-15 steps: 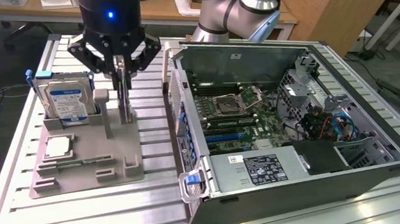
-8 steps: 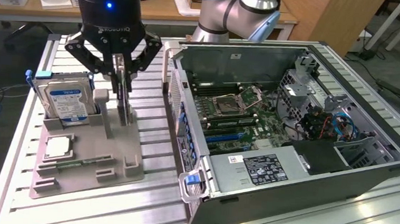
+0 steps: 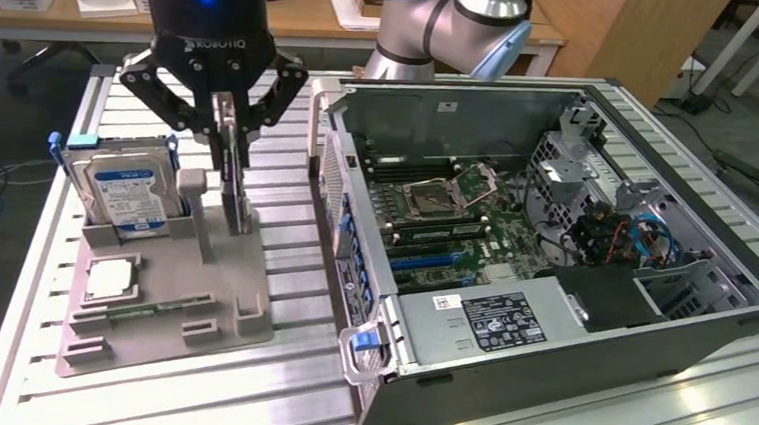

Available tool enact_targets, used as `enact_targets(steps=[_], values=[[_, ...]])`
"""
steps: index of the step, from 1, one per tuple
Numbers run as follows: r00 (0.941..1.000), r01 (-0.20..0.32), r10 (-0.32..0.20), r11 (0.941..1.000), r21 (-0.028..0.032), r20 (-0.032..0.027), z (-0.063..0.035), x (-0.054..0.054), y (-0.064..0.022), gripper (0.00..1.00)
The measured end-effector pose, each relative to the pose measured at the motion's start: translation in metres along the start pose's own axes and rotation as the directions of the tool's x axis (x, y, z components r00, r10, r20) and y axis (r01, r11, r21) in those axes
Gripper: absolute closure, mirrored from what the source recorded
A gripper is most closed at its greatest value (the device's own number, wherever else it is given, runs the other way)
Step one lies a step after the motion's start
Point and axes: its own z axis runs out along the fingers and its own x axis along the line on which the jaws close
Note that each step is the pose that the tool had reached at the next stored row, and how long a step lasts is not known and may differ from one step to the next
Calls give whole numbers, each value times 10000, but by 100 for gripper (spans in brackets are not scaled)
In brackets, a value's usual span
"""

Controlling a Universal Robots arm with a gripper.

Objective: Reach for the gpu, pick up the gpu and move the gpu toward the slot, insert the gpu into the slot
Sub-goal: 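Pick up the gpu and move the gpu toward the slot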

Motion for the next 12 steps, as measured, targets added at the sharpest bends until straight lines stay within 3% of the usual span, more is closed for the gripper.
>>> enact_targets(steps=[10, 12], values=[[10000, 0, 0, 10000, -2, 0, -308, -6, -11, 74], [10000, -2, 2, 10000, -37, 2, -353, -6, -13, 74]])
